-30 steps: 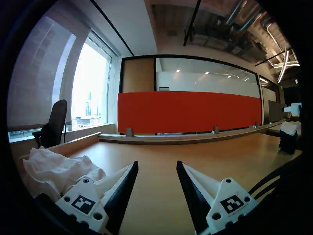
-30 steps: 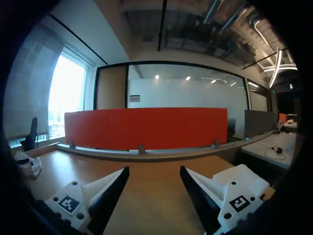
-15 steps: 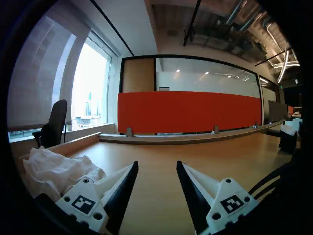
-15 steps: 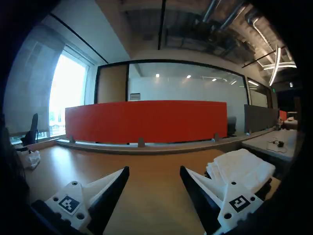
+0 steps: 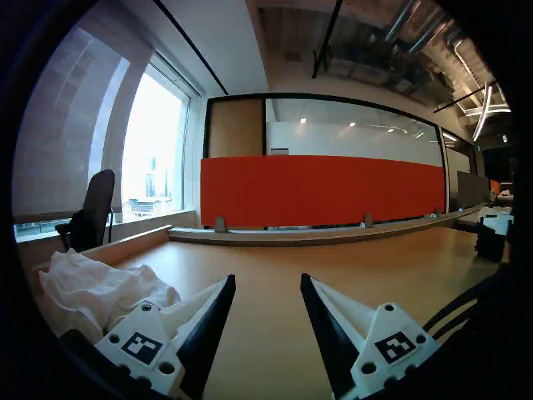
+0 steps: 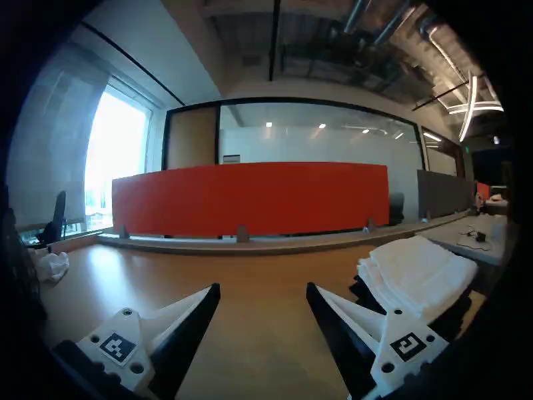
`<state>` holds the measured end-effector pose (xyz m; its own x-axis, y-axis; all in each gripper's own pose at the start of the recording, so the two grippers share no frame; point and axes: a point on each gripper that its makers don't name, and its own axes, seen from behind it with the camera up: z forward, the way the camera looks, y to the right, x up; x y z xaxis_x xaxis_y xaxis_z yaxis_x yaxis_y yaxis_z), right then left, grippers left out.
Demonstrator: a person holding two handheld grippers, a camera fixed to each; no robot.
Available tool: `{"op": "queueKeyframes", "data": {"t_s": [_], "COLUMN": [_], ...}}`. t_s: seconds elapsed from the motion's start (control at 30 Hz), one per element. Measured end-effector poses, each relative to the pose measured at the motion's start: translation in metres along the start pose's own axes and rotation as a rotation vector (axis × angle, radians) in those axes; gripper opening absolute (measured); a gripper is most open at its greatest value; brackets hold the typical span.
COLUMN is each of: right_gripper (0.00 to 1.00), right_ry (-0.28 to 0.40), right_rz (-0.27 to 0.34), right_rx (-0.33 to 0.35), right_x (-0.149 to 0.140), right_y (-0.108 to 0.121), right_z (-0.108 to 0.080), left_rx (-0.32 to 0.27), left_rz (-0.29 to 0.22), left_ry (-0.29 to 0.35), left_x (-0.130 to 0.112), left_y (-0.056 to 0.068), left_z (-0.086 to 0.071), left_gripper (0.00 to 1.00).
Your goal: Fold towel
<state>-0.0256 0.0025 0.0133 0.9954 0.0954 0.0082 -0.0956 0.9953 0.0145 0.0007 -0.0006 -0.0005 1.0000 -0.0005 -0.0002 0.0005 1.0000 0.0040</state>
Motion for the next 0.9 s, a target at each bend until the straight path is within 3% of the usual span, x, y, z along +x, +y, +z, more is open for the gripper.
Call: {"op": "queueKeyframes", "data": {"t_s": [0.3,0.9], "right_gripper": [1.0,1.0], "right_ry": [-0.024,0.01], "right_rz": [0.006,-0.029], "right_rx": [-0.003,0.001], "right_x": [-0.015,-0.01], "right_y": [0.0,-0.003], "right_z": [0.003,-0.003], "left_rx": [0.0,0.0], "left_rz": [0.0,0.0], "left_ry": [0.0,0.0], "left_x": [0.0,0.0], "left_y": [0.001,0.001], "left_z": [0.0,0.0], "left_gripper": [0.71,0.71]}}
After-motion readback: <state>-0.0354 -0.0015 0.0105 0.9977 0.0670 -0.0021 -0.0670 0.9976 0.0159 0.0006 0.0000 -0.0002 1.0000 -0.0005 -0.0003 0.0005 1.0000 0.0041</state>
